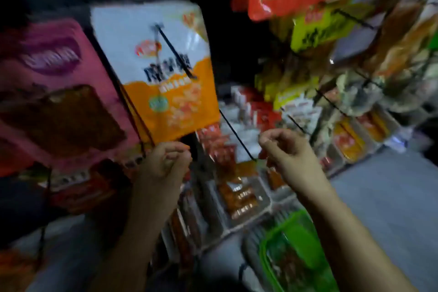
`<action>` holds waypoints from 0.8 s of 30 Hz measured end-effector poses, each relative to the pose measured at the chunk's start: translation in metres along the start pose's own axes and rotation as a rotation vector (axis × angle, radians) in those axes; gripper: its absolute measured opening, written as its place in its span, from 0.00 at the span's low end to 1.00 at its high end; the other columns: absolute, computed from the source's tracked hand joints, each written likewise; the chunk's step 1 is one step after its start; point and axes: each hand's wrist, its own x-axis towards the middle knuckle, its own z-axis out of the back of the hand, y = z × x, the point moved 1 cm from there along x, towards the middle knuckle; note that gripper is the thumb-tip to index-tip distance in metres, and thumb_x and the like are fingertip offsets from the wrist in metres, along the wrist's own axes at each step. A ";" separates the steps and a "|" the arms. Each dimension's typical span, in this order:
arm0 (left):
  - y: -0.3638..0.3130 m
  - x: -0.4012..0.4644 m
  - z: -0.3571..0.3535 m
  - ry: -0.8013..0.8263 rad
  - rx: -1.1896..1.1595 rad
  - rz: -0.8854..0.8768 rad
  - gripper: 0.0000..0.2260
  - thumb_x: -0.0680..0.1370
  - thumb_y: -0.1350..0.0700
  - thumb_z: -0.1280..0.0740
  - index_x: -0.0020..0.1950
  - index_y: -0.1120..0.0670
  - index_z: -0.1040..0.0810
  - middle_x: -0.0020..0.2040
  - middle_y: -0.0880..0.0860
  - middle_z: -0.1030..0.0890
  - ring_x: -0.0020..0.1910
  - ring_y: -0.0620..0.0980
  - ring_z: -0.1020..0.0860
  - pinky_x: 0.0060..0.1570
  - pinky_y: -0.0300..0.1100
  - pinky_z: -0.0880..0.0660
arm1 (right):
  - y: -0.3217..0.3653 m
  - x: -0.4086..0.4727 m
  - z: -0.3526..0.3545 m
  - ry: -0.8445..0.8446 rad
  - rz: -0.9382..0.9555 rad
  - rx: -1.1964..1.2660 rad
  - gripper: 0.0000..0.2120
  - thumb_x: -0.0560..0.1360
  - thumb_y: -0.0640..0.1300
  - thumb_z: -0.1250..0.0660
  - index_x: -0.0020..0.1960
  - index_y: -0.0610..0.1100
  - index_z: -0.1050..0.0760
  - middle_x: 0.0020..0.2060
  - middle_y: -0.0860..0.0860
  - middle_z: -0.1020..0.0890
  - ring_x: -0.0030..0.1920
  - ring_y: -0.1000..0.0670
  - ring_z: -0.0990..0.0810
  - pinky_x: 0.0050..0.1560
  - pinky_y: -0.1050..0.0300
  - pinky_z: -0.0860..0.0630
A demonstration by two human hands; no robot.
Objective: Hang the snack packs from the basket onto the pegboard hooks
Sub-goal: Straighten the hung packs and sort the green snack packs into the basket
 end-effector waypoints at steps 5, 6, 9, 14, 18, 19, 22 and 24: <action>0.054 -0.047 -0.079 0.251 0.064 0.072 0.11 0.77 0.57 0.33 0.42 0.39 0.24 0.37 0.44 0.20 0.38 0.39 0.22 0.41 0.32 0.28 | -0.110 -0.071 0.058 -0.139 -0.284 -0.083 0.07 0.77 0.37 0.35 0.42 0.45 0.24 0.28 0.50 0.22 0.22 0.63 0.27 0.24 0.72 0.34; 0.065 -0.055 -0.097 0.297 0.067 0.099 0.12 0.76 0.58 0.33 0.42 0.39 0.24 0.38 0.44 0.20 0.39 0.40 0.22 0.41 0.33 0.28 | -0.132 -0.082 0.069 -0.156 -0.329 -0.104 0.08 0.77 0.37 0.35 0.41 0.46 0.24 0.28 0.51 0.21 0.23 0.63 0.27 0.25 0.72 0.34; 0.108 -0.080 -0.157 0.433 0.068 0.211 0.10 0.75 0.58 0.33 0.42 0.41 0.24 0.37 0.45 0.20 0.40 0.45 0.22 0.43 0.39 0.27 | -0.207 -0.105 0.101 -0.186 -0.493 -0.147 0.09 0.77 0.37 0.35 0.39 0.47 0.25 0.29 0.48 0.21 0.22 0.62 0.27 0.26 0.71 0.33; 0.215 -0.135 -0.270 0.587 0.200 0.429 0.09 0.75 0.65 0.33 0.42 0.50 0.25 0.39 0.55 0.19 0.45 0.59 0.20 0.48 0.47 0.25 | -0.363 -0.142 0.150 -0.108 -0.885 -0.251 0.05 0.76 0.38 0.35 0.41 0.43 0.25 0.29 0.46 0.22 0.22 0.59 0.26 0.22 0.67 0.33; 0.335 -0.189 -0.370 0.637 0.265 0.649 0.06 0.74 0.66 0.33 0.47 0.56 0.22 0.47 0.63 0.18 0.48 0.63 0.20 0.51 0.55 0.24 | -0.507 -0.163 0.179 0.065 -1.097 -0.351 0.08 0.76 0.42 0.34 0.51 0.38 0.22 0.37 0.41 0.19 0.30 0.50 0.25 0.32 0.59 0.30; 0.366 -0.200 -0.395 0.634 0.270 0.688 0.05 0.74 0.66 0.33 0.49 0.59 0.21 0.48 0.64 0.18 0.49 0.64 0.20 0.53 0.56 0.24 | -0.540 -0.163 0.184 0.102 -1.095 -0.381 0.09 0.76 0.43 0.34 0.53 0.38 0.22 0.39 0.39 0.18 0.33 0.48 0.24 0.37 0.56 0.28; 0.452 -0.225 -0.468 0.614 0.204 0.871 0.10 0.76 0.67 0.35 0.56 0.63 0.25 0.53 0.66 0.21 0.55 0.63 0.23 0.59 0.57 0.27 | -0.633 -0.151 0.192 0.219 -1.027 -0.481 0.11 0.77 0.45 0.34 0.54 0.38 0.22 0.47 0.35 0.17 0.42 0.47 0.24 0.47 0.52 0.26; 0.504 -0.232 -0.506 0.569 0.194 0.994 0.11 0.77 0.68 0.37 0.59 0.63 0.27 0.55 0.67 0.23 0.54 0.59 0.25 0.60 0.55 0.28 | -0.688 -0.134 0.191 0.268 -0.973 -0.512 0.13 0.77 0.46 0.34 0.55 0.38 0.22 0.50 0.34 0.18 0.43 0.48 0.25 0.48 0.52 0.28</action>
